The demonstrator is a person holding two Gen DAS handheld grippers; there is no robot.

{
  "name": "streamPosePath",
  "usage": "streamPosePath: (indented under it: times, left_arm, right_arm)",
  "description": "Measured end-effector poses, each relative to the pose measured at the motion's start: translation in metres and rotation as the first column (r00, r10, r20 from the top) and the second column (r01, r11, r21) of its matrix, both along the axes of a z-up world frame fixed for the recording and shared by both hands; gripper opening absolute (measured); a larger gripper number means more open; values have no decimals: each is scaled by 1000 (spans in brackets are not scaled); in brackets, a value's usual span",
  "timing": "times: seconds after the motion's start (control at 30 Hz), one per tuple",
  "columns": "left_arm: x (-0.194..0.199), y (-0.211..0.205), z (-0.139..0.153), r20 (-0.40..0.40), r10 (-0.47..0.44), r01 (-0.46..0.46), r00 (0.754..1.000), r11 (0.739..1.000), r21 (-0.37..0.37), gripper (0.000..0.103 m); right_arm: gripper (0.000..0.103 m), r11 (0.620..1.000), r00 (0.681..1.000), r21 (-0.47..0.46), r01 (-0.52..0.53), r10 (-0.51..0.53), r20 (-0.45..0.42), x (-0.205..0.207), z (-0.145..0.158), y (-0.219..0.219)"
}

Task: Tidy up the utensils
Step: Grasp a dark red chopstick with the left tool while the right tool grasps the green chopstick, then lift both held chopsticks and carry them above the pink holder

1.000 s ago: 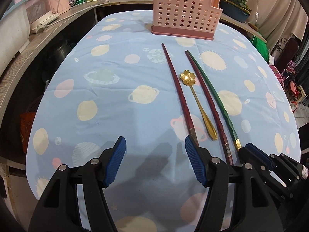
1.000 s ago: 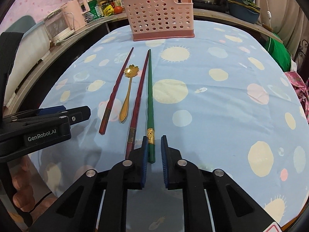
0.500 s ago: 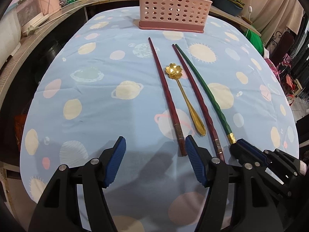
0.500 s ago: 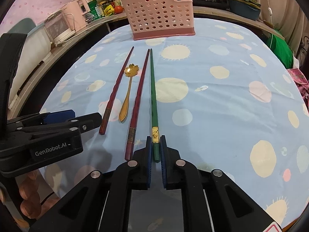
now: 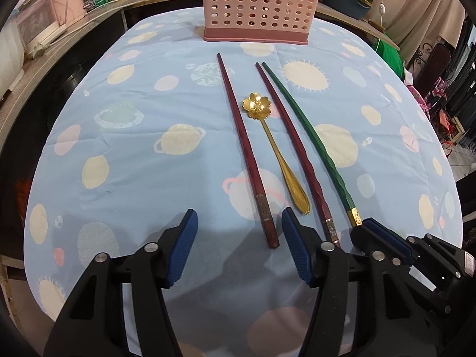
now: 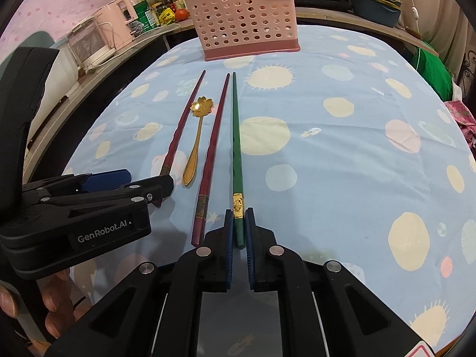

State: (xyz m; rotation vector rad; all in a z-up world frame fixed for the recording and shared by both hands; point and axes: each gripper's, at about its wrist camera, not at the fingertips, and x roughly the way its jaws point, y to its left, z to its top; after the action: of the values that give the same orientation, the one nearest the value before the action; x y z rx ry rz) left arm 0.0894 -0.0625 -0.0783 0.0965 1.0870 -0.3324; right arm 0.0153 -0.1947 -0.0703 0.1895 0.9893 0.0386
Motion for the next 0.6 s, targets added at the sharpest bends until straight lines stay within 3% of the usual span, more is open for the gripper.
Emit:
streamPosePath:
  times: [0.23,0.6]
  left_arm:
    - [0,1,1,1,-15,15,1000,1000,-4,8]
    - [-6,6,14,4,-16,16,1000,1000,-7,7]
  right_arm:
    - [8,1000,1000,1,0,0,0,0,0,0]
    - [8,1000,999,14,26,-27,37,-6,18,-9]
